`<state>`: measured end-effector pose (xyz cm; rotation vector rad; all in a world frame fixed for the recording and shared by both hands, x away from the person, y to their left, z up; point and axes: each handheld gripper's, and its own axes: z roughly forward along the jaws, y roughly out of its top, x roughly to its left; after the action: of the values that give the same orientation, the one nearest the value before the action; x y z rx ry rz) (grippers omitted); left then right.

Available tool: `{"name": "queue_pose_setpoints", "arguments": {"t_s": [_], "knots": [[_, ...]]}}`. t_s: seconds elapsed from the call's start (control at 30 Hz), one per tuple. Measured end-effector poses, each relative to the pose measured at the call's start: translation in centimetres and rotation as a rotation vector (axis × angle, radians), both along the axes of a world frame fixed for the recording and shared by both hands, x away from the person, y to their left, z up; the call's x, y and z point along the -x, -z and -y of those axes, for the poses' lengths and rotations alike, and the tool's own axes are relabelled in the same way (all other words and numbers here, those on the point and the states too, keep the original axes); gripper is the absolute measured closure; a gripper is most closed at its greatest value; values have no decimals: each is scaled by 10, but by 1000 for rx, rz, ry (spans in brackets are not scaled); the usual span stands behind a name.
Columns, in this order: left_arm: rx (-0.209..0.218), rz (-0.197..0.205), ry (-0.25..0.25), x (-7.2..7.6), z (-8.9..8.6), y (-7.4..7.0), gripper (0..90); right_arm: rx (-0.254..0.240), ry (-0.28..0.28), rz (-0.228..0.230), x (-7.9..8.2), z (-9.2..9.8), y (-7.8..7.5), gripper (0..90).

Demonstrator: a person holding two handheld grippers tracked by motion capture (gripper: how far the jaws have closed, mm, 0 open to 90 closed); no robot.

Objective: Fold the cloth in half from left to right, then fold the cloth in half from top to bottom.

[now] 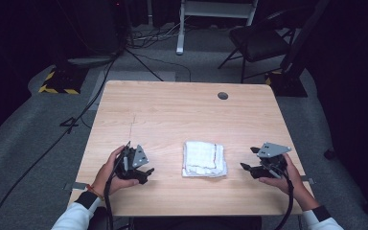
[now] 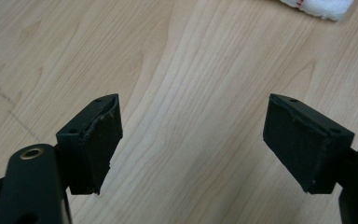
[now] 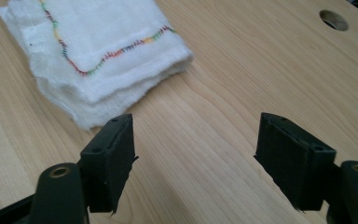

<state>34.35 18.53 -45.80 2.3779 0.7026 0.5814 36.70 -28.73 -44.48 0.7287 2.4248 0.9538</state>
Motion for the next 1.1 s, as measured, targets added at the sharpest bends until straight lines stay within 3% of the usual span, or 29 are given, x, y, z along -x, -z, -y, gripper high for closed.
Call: {"name": "queue_pose_setpoints", "arguments": {"t_s": [0.23,0.37,0.6,0.77,0.93,0.97,1.1], "knots": [[32,11,-59,13,-22,5,204,4,72,3,10,29,4,279],[42,-10,-103,17,-36,13,206,-8,102,-3,15,46,9,277],[68,-36,-137,18,-54,22,204,-19,161,-34,22,73,23,268],[96,-48,-151,17,-65,30,204,-70,214,-59,30,96,35,265],[116,-64,-156,18,-72,32,199,-88,278,-73,36,113,44,258],[124,-69,-159,19,-73,33,198,-130,317,-85,39,122,47,257],[152,-90,-170,20,-77,37,192,-159,359,-94,43,134,51,256]]}}
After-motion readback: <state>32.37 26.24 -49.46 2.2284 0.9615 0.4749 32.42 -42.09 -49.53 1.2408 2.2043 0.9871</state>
